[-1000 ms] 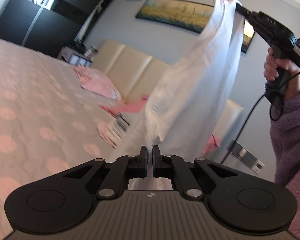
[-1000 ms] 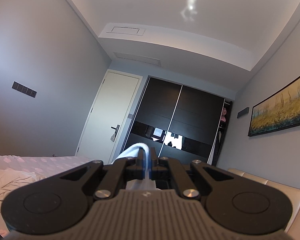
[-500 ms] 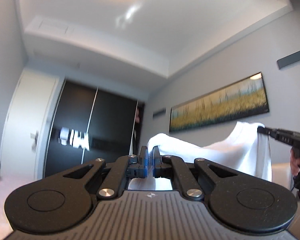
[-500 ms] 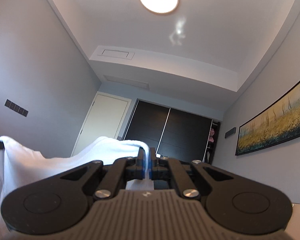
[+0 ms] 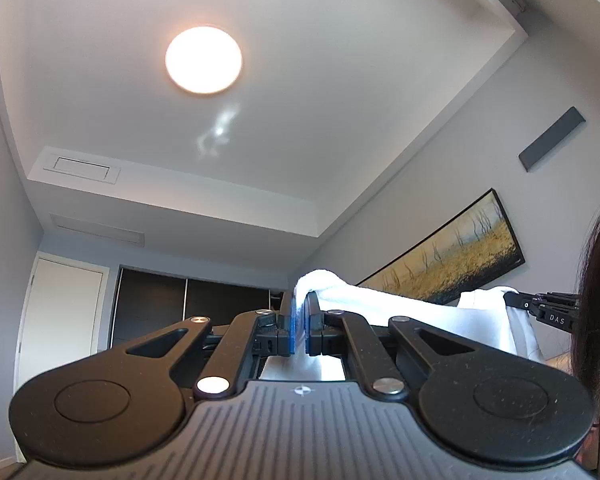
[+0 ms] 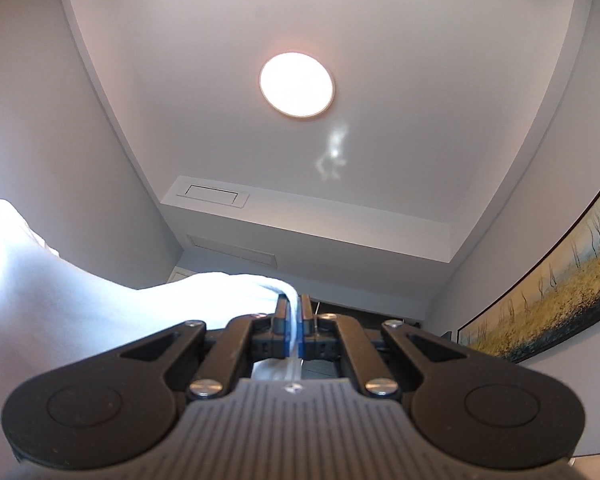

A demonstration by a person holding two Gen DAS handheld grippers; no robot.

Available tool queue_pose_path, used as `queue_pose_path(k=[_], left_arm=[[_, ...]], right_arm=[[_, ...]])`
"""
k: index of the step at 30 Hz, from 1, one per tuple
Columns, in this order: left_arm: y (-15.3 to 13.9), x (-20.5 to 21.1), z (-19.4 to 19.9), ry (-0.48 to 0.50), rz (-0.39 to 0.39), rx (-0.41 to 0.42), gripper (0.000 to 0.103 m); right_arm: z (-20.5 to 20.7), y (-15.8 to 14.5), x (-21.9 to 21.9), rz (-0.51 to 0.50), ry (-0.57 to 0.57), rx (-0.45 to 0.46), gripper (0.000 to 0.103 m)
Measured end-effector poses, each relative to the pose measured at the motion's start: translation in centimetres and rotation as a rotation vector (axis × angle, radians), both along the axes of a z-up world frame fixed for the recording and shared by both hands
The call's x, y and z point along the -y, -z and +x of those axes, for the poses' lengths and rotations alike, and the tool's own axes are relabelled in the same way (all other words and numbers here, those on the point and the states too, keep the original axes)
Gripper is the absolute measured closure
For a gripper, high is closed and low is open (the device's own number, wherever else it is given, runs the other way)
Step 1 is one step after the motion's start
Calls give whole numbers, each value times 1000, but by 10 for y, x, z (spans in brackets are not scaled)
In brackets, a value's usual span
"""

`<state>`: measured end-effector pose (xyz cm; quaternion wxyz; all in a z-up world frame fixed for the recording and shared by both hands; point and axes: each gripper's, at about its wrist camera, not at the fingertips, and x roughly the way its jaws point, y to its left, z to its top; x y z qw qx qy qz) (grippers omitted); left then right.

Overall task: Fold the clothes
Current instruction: 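Hold the shirt raised with the right tool while the left tool regrasps it, then lower the shirt onto the bed with both tools and open both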

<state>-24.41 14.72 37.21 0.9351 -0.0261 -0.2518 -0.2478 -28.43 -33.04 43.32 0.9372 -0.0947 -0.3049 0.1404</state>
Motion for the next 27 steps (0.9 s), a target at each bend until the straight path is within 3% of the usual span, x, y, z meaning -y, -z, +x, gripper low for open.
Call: queue_pose_path(k=[7, 18, 22, 27], left_arm=[[16, 13, 65, -49, 60, -179, 101], [52, 22, 241, -153, 113, -394, 101], [88, 23, 325, -190, 174, -524, 101], [156, 40, 432, -244, 280, -703, 101]], right_arm=[[60, 15, -7, -6, 7, -130, 99], [225, 54, -44, -24, 10, -373, 99], [304, 81, -62, -41, 20, -486, 99], [415, 144, -92, -84, 57, -646, 99]])
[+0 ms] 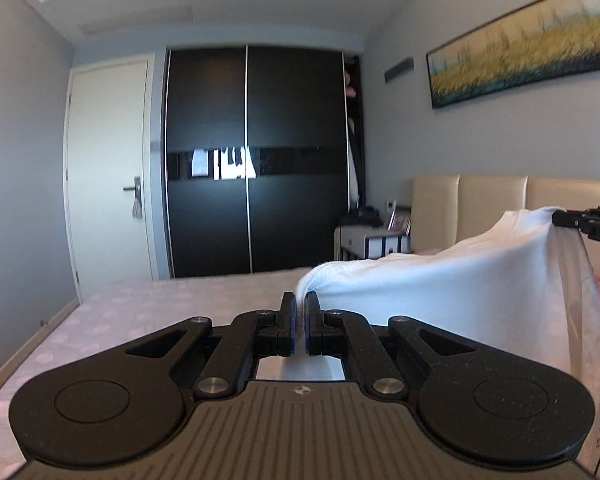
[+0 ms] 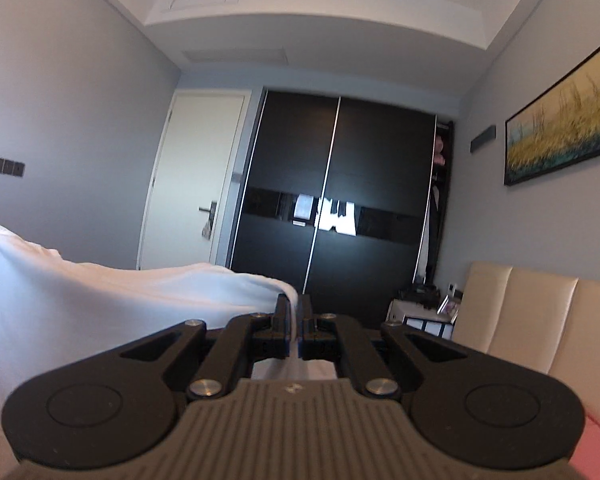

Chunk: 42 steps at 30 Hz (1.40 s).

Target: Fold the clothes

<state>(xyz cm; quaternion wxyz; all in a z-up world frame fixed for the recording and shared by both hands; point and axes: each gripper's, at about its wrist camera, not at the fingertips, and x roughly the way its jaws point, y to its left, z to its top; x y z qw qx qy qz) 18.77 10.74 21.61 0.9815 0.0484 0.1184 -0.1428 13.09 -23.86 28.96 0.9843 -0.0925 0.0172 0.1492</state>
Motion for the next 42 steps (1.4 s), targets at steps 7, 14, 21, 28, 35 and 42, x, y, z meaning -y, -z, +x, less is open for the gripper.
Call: queue_pose_path(k=[7, 14, 21, 28, 35, 42], left_arm=[[113, 18, 134, -55, 111, -224, 101], [228, 25, 209, -67, 196, -418, 101], [290, 33, 244, -89, 230, -553, 100], [292, 31, 245, -103, 212, -623, 67], [246, 4, 192, -104, 153, -609, 56], [212, -14, 96, -93, 157, -608, 54]], right_arm=[[149, 111, -43, -58, 68, -230, 99], [248, 239, -65, -99, 128, -440, 99], [295, 335, -81, -149, 146, -602, 99], [310, 344, -68, -135, 135, -723, 74], [257, 295, -41, -85, 112, -691, 62], [153, 265, -22, -50, 46, -738, 62]])
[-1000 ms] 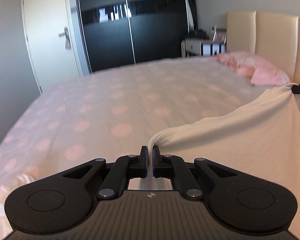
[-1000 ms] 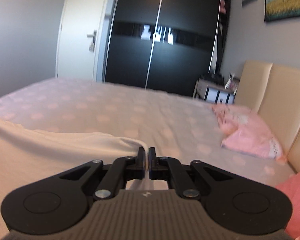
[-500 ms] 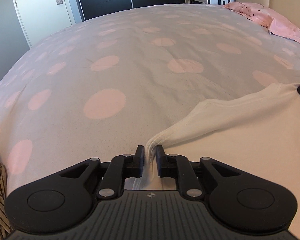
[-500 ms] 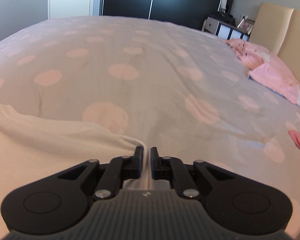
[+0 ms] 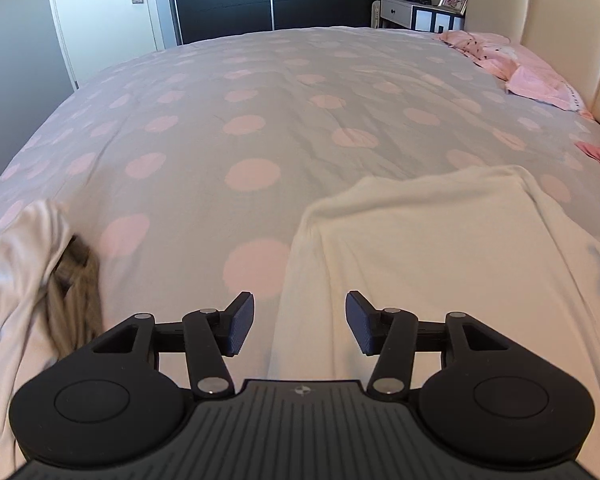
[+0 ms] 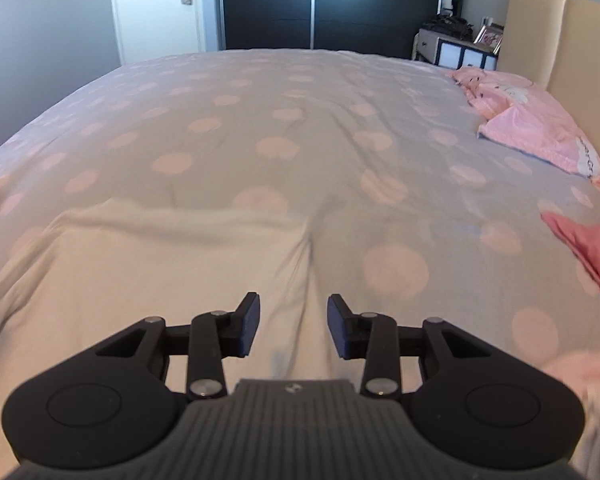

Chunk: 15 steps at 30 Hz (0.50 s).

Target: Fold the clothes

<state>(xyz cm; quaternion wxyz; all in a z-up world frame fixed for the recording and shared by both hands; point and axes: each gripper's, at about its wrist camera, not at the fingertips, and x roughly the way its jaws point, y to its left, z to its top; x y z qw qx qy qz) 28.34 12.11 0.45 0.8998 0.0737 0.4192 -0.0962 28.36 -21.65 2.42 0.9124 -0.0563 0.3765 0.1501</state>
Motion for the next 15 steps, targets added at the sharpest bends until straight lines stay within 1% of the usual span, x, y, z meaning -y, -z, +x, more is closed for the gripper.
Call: queue_pose_path(k=[2, 6, 7, 9, 12, 14, 15], left_arm=[[-9, 0, -30, 6, 7, 7, 54], [-22, -1, -86, 8, -16, 19, 52], [-24, -1, -100, 5, -26, 19, 50], [-23, -2, -125, -2, -39, 10, 48], [-14, -1, -158, -15, -41, -17, 48], [-5, -1, -178, -33, -38, -39, 48], [-1, -1, -184, -40, -34, -47, 48]], right_arm=[[-36, -5, 2, 6, -22, -10, 62], [-112, -17, 6, 16, -68, -17, 62], [-130, -19, 7, 17, -78, -18, 62], [-169, -18, 7, 15, -88, -21, 62], [-225, 0, 6, 25, -85, -62, 62], [-255, 17, 3, 3, -82, -81, 62], [-269, 27, 0, -28, -81, -85, 62]])
